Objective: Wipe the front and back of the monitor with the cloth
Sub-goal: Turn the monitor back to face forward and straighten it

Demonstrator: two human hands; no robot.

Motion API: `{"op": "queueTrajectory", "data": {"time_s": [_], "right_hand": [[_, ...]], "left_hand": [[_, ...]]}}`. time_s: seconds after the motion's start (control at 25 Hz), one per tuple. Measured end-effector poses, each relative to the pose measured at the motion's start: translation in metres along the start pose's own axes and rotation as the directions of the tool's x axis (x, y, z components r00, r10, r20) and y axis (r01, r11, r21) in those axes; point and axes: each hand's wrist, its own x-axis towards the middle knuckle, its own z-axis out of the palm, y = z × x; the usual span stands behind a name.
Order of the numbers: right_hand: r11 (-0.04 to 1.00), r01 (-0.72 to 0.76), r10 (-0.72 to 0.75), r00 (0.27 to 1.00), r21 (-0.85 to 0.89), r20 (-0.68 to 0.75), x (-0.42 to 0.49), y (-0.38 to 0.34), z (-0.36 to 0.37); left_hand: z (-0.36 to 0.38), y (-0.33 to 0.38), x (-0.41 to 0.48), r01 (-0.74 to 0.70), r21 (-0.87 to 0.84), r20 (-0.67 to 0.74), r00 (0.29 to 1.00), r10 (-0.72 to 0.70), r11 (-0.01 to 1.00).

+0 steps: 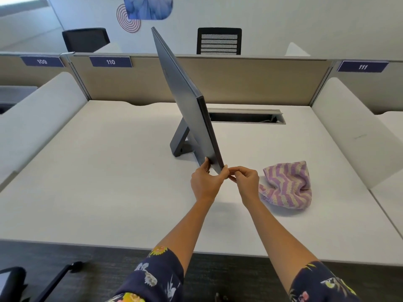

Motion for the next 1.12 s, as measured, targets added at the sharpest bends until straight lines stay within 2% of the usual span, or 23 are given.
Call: {"op": "queueTrajectory", "data": {"time_s": [0.56,1.12], "right_hand": [[0.999,0.008,-0.004,0.994,-0.041,0.106,-0.008,0.001,0.039],[0.998,-0.046,0.051,0.987,-0.038,0.153,-0.032,0.003,0.092]], "left_hand": [[-0.050,-0.010,0.007,-0.065,-0.025,0.017,0.998,0.065,0.998],[-0.109,-0.040,0.020,-0.066,0.041,0.030,0.997,0.065,0.997]]}}
